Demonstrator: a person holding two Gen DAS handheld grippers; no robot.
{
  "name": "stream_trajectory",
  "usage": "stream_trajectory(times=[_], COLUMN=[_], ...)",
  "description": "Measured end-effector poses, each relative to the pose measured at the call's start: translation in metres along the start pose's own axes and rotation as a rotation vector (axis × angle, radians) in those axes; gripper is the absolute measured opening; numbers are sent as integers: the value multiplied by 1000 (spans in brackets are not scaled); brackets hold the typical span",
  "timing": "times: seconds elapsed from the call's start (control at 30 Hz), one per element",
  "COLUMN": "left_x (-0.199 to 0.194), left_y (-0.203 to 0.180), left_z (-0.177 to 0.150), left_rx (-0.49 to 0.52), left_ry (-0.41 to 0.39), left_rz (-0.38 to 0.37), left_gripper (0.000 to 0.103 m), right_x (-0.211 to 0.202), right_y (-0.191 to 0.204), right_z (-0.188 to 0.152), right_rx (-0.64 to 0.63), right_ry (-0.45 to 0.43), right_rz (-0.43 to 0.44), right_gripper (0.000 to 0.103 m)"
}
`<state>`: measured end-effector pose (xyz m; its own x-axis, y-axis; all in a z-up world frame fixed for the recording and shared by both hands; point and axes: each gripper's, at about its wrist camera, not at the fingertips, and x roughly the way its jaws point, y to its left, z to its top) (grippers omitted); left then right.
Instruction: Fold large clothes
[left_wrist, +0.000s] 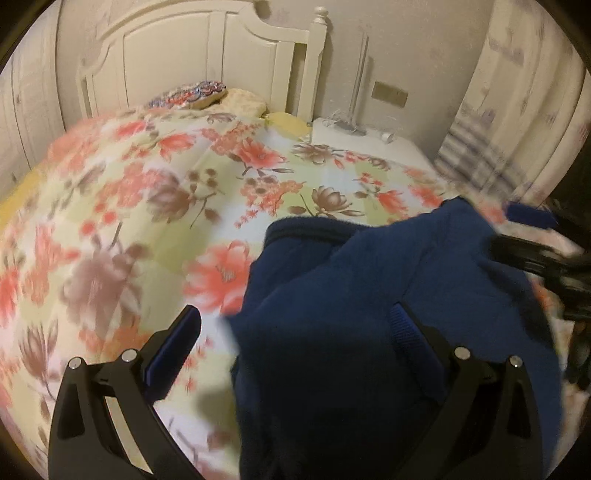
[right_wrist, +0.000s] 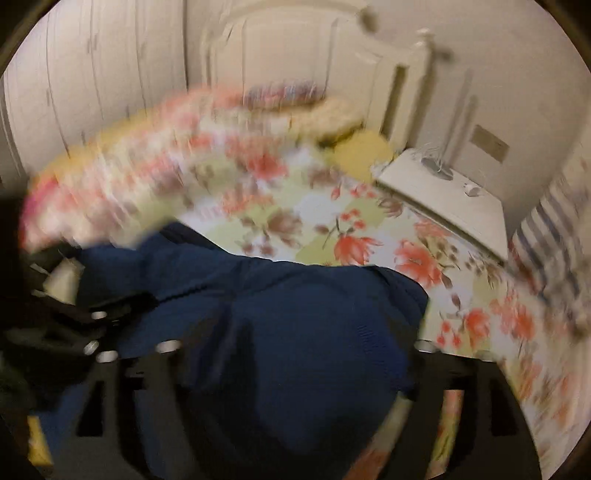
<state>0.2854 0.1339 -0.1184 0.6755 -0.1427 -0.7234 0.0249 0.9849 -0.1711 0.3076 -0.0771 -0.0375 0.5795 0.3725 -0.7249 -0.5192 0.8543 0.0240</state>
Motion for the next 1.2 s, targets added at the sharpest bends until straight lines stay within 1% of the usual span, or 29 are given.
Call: stream_trajectory(times=[0.07, 0.1, 0.13, 0.17, 0.23, 0.27, 0.33, 0.4, 0.43, 0.47, 0.57, 0.6, 0.67, 0.7, 0.73, 0.77, 0.8, 0.83, 0.87, 0.93, 0.97, 1.03, 1.13, 1.2], left_x=[-10, -14, -19, -22, -28, -29, -24, -21, -24, -26, -26, -25, -22, -19, -18, -18, -21, -25, -28, -31, -31, -32, -28, -18], left_y=[16, 24, 35, 41, 52, 55, 57, 59, 61, 60, 62, 60, 51, 47, 46, 44, 43, 41, 39, 31, 26, 14, -15, -39], left_z=[-10, -16, -24, -30, -42, -52, -70, -88, -93, -99, -105, -105, -105, -106, -108, -110, -111, -113, -115, -112, -108, -97, -64, -36], left_rx=[-71, -101, -140, -164, -205, -217, -222, -271, -283, -283, -329, -331, -304, -293, -305, -305, -293, -283, -284, -281, -280, -276, -249, -235], left_ry=[23, 39, 58, 69, 91, 117, 184, 204, 174, 164, 164, 169, 182, 195, 198, 187, 164, 139, 111, 81, 77, 75, 45, 22], left_rz=[-68, -116, -180, -214, -284, -327, -380, -431, -446, -473, -523, -535, -556, -590, -625, -637, -647, -652, -650, -629, -627, -638, -672, -703], left_gripper=[101, 101, 101, 101, 101, 101, 101, 101, 101, 101, 101, 101, 98, 92, 83, 75, 70, 64, 61, 58, 56, 53, 53, 53], right_x=[-37, -48, -57, -63, -71, -72, -70, -63, -55, -48, -32, -27, -22, -23, -25, -27, -32, -36, -39, -48, -54, -70, -90, -102], right_y=[-15, -22, -30, -36, -46, -49, -48, -42, -36, -30, -24, -21, -15, -13, -10, -8, -5, -2, 0, 7, 8, 2, -21, -41], right_z=[-26, -39, -56, -71, -106, -120, -147, -166, -174, -179, -183, -182, -178, -178, -178, -178, -179, -181, -182, -177, -174, -159, -138, -124], right_rx=[106, 156, 215, 263, 365, 402, 464, 512, 527, 530, 577, 592, 586, 579, 564, 543, 517, 496, 485, 437, 413, 379, 374, 363], right_ry=[-70, -74, -68, -55, -16, 5, 41, 72, 102, 129, 130, 128, 111, 93, 68, 39, -2, -31, -49, -104, -128, -201, -278, -320], right_rz=[110, 158, 211, 246, 295, 331, 435, 503, 531, 552, 624, 641, 632, 630, 633, 634, 625, 610, 601, 561, 540, 486, 430, 375], right_gripper=[89, 90, 93, 95, 96, 96, 97, 98, 98, 98, 99, 99, 99, 99, 99, 96, 92, 90, 88, 83, 82, 81, 80, 80])
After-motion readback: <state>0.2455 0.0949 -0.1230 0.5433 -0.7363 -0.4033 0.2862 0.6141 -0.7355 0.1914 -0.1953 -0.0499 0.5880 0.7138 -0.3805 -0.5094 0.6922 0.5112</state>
